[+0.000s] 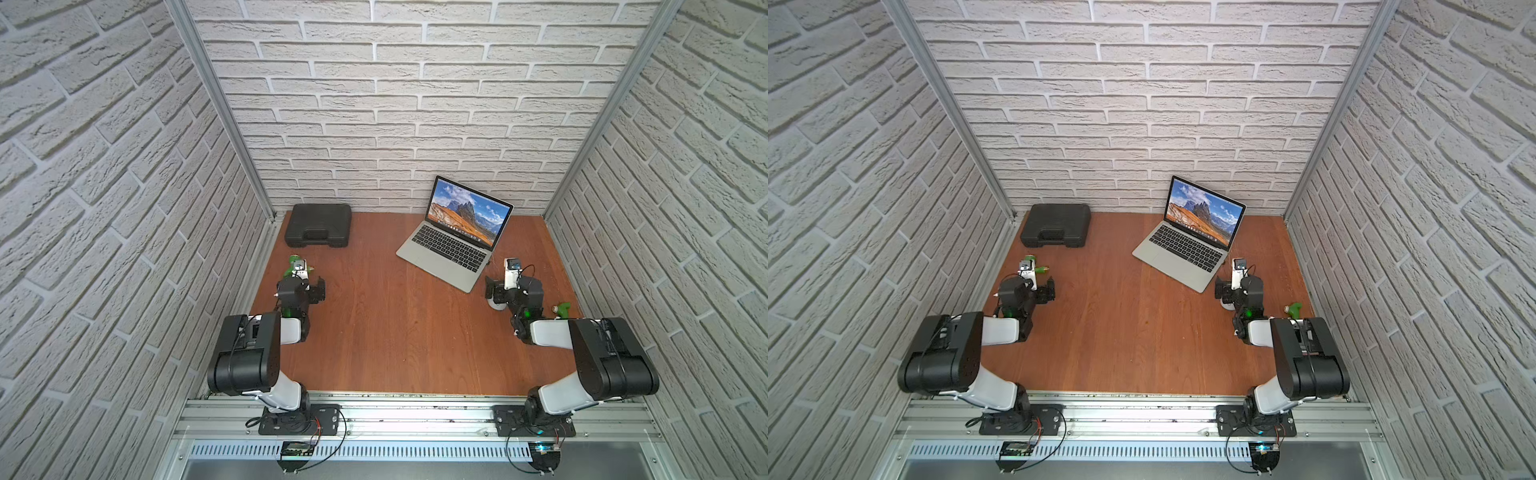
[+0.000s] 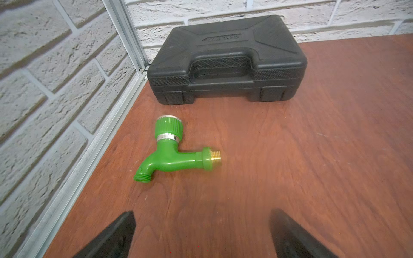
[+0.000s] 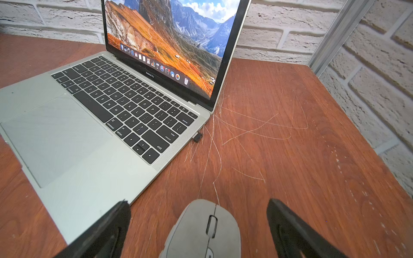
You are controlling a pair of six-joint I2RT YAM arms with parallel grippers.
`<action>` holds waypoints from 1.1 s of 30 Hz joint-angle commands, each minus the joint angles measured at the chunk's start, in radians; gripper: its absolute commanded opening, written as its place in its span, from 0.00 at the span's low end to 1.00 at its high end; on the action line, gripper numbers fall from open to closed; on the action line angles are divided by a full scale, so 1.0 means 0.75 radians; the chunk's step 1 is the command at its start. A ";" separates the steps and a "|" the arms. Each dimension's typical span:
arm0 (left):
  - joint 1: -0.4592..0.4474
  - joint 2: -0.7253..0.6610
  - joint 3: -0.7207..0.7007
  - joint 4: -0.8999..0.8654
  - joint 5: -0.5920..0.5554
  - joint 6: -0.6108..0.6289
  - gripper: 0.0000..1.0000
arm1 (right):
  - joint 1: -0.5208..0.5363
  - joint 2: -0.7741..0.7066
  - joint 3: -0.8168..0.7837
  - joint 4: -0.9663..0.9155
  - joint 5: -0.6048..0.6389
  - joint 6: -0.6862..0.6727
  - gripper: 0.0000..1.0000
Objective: Remove the wireless mouse receiver from the laptop
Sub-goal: Pick up the mouse from the center of the board.
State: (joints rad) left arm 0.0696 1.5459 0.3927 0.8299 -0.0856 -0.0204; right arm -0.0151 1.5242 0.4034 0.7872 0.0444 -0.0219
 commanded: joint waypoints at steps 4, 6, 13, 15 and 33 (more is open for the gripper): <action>-0.005 0.002 -0.006 0.049 -0.004 -0.006 0.98 | 0.005 -0.011 0.008 0.027 -0.003 0.010 1.00; -0.003 0.002 -0.006 0.050 -0.003 -0.008 0.98 | 0.002 -0.011 0.007 0.028 -0.008 0.012 0.99; -0.003 0.002 -0.006 0.049 -0.002 -0.009 0.98 | -0.002 -0.013 0.006 0.029 -0.012 0.014 1.00; -0.008 0.000 -0.013 0.064 -0.018 -0.005 0.98 | 0.001 -0.045 0.023 -0.008 -0.011 0.012 1.00; -0.782 -0.172 0.567 -1.080 -0.083 -0.547 0.98 | 0.331 -0.222 0.703 -1.779 0.391 0.647 0.99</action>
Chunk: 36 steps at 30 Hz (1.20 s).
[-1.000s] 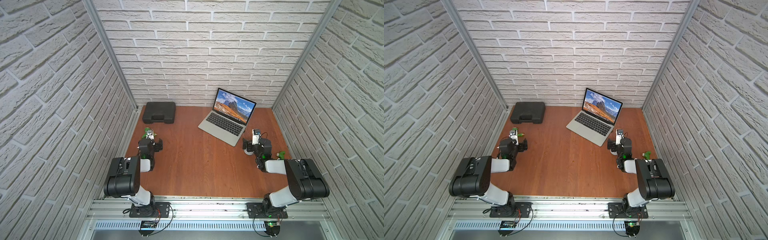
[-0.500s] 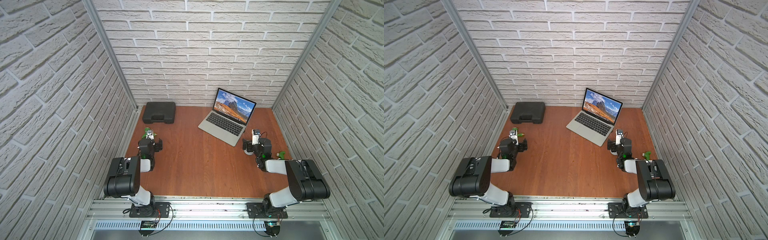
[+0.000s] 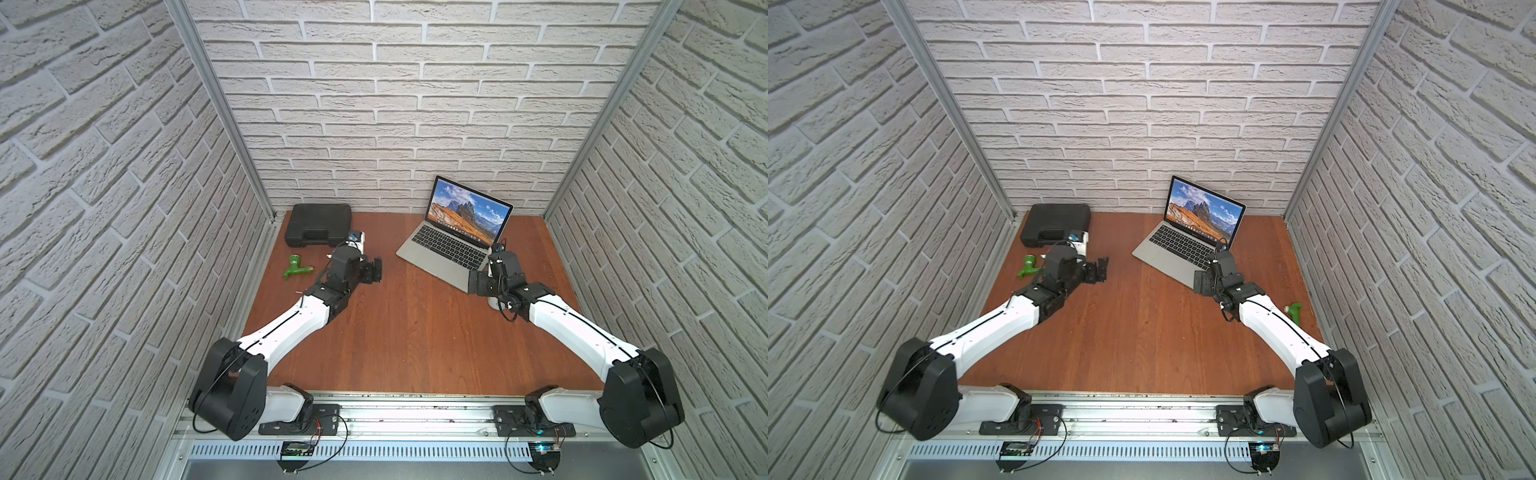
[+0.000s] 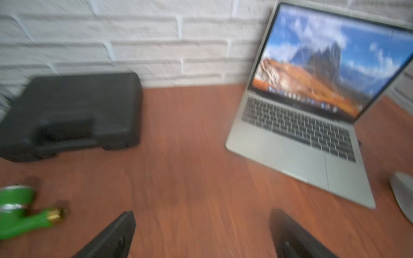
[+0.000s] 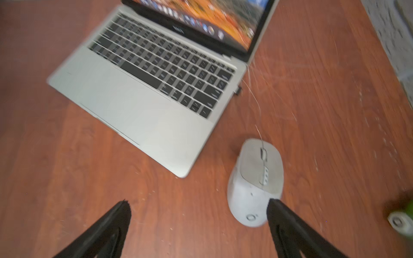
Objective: Remove the wireless mouse receiver from the laptop
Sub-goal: Pick up the mouse from the center of the board.
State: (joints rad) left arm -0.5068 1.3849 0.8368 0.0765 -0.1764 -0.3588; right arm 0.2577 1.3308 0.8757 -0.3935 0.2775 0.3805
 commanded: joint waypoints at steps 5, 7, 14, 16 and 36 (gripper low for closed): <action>-0.052 0.120 -0.022 -0.047 0.021 -0.096 0.98 | -0.139 0.149 0.118 -0.269 0.021 0.119 1.00; -0.052 0.140 -0.008 -0.053 0.019 -0.085 0.98 | -0.158 0.204 0.146 -0.278 0.026 0.096 0.99; -0.052 0.155 -0.010 -0.026 -0.001 -0.069 0.98 | -0.198 0.465 0.309 -0.326 0.029 0.106 0.93; -0.052 0.157 -0.012 -0.026 -0.010 -0.067 0.98 | -0.200 0.518 0.327 -0.296 -0.005 0.124 0.91; -0.053 0.152 -0.025 -0.020 -0.052 -0.047 0.98 | -0.200 0.683 0.362 -0.302 0.027 0.148 0.73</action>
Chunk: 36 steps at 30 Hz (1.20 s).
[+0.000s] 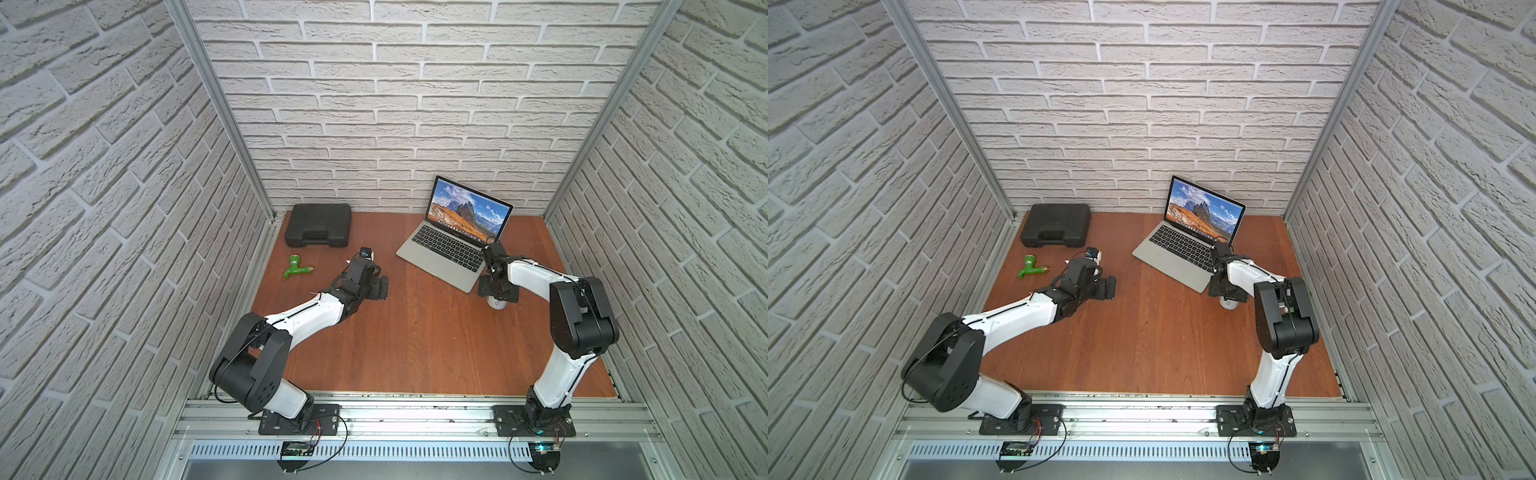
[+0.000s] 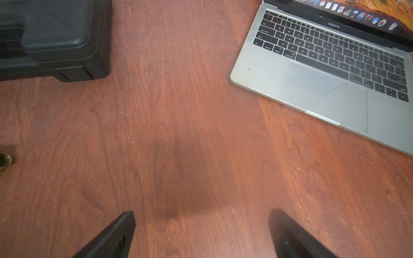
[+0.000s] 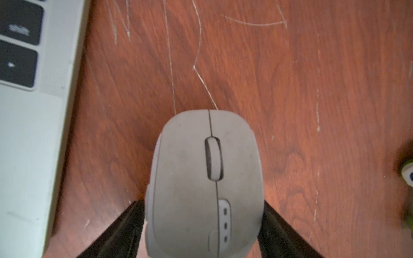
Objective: Remove the wireless mouse receiver from the laptop
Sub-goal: Pick up the mouse from the center of the board, then place the mouse at the center of the board.
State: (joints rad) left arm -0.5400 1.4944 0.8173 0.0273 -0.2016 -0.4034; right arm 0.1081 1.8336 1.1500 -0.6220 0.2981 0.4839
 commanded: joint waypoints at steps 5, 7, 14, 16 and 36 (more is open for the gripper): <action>-0.008 -0.003 0.004 0.046 -0.022 0.043 0.98 | -0.001 -0.032 0.000 -0.002 -0.073 -0.011 0.52; -0.008 -0.029 -0.013 0.069 -0.030 0.079 0.98 | 0.002 -0.082 0.002 -0.020 -0.108 -0.032 0.49; 0.034 -0.200 -0.238 0.395 0.056 0.313 0.98 | 0.107 -0.290 0.094 -0.130 -0.463 -0.212 0.43; 0.076 -0.245 -0.317 0.536 0.217 0.377 0.98 | 0.137 -0.310 0.127 -0.125 -0.770 -0.268 0.43; -0.035 -0.446 -0.348 0.755 1.206 0.744 0.98 | 0.506 -0.044 0.448 -0.552 -1.990 -0.889 0.40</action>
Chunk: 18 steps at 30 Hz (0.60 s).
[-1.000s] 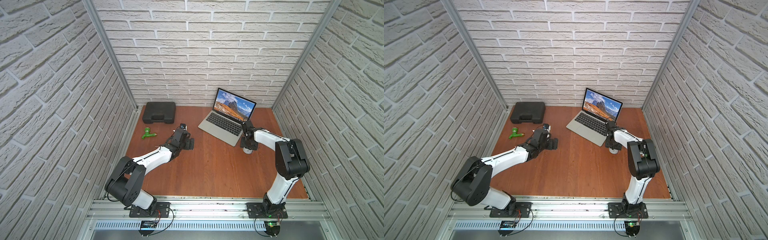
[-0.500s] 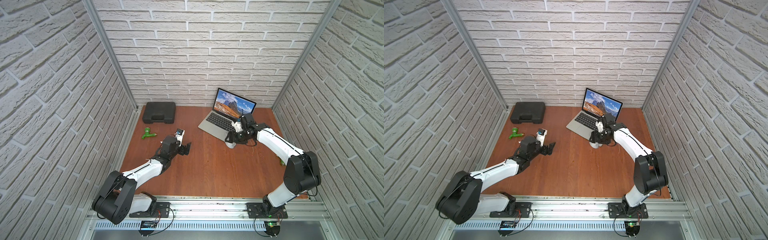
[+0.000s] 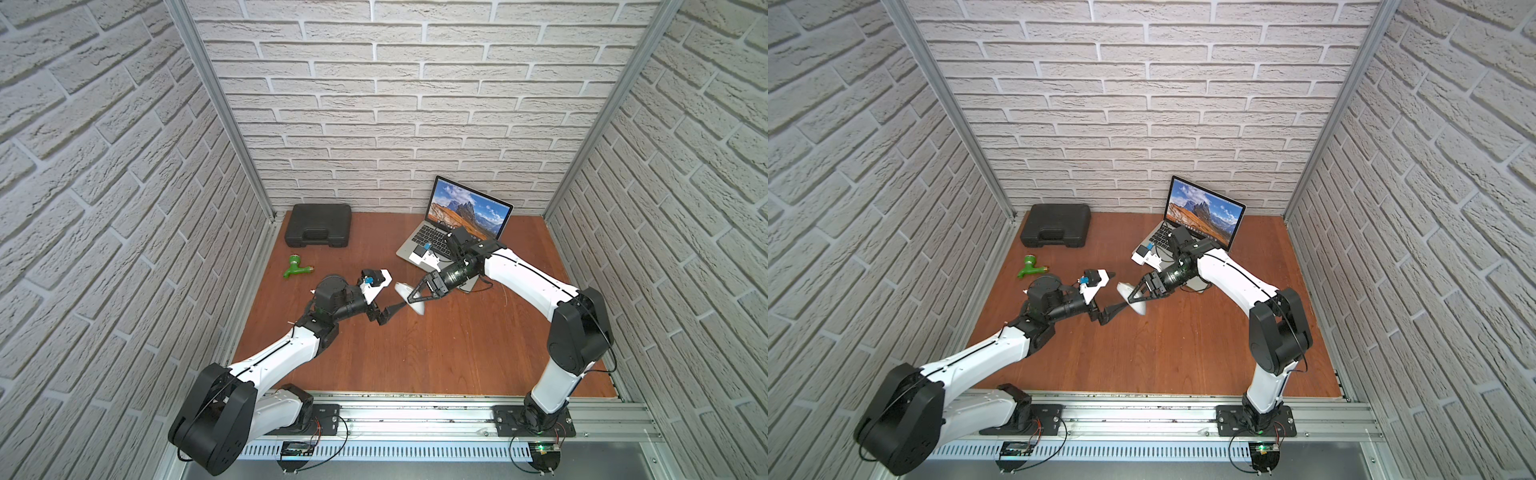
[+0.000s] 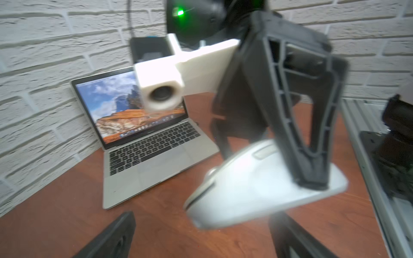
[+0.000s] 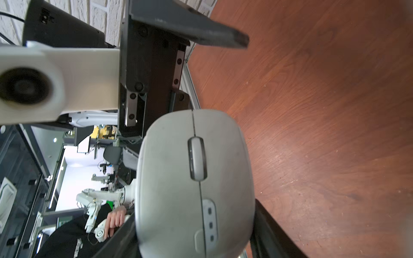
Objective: Remove the wireless mouse receiver from the laptop
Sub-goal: Place the mouse at the center of the board.
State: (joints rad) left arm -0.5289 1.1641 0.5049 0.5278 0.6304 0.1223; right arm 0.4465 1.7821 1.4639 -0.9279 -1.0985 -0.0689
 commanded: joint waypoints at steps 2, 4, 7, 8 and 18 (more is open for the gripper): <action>-0.082 0.003 0.082 0.104 0.130 0.024 0.98 | 0.063 0.024 0.042 -0.162 -0.140 -0.178 0.39; -0.124 0.017 0.088 0.111 0.128 0.021 0.98 | 0.065 0.017 0.047 -0.152 -0.156 -0.171 0.39; -0.155 0.034 0.081 0.158 0.136 -0.001 0.92 | 0.068 0.023 0.058 -0.165 -0.157 -0.177 0.39; -0.163 0.038 0.087 0.158 0.138 -0.009 0.90 | 0.068 0.025 0.060 -0.167 -0.158 -0.180 0.38; -0.202 0.003 0.092 0.023 0.063 0.007 0.48 | 0.019 -0.002 0.061 0.017 -0.138 0.003 0.37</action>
State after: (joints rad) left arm -0.6567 1.1912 0.5495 0.4931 0.7013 0.1398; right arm 0.4541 1.8034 1.4872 -1.0462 -1.1355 -0.1135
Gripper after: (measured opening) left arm 0.510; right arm 0.662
